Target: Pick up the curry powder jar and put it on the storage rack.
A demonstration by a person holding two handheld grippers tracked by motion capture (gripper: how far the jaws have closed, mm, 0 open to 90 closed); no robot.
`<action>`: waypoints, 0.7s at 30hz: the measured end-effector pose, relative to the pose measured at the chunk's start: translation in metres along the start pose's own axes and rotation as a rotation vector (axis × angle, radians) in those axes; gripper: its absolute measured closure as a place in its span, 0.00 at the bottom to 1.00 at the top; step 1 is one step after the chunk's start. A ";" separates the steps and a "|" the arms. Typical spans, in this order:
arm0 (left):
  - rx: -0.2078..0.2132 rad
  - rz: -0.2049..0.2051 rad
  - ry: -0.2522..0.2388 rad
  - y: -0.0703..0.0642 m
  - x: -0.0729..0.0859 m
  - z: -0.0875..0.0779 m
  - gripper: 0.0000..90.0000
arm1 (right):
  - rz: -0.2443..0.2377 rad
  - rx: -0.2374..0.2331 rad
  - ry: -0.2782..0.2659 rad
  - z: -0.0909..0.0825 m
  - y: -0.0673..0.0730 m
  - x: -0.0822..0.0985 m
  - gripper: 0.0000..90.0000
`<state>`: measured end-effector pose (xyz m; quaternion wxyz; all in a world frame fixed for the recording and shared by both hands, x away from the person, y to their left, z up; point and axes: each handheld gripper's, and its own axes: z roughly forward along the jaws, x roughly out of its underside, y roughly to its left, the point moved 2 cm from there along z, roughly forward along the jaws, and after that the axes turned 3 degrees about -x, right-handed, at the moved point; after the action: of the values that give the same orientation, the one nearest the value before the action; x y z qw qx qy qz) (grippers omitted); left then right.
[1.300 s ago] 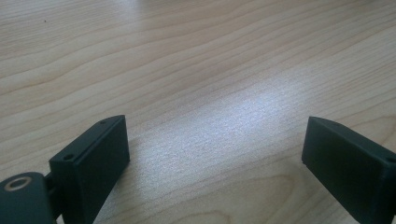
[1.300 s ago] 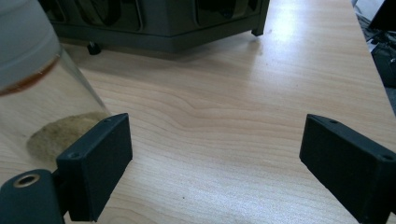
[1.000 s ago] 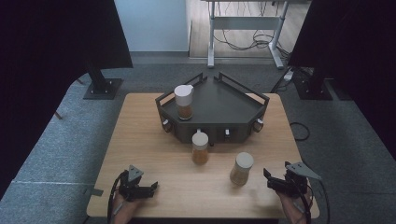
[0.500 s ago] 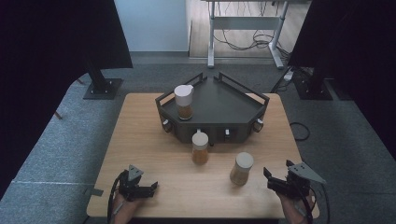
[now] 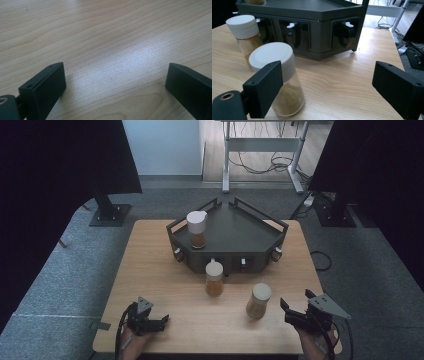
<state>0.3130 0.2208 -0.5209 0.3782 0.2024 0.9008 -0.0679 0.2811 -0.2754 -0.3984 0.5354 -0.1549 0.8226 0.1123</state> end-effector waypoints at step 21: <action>-0.004 -0.010 -0.006 -0.001 0.000 0.000 0.03 | -0.024 -0.042 -0.009 0.010 0.031 -0.009 0.10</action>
<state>0.3127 0.2199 -0.5212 0.3810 0.1971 0.9007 -0.0685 0.2813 -0.2423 -0.3930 0.5372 -0.1755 0.8156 0.1238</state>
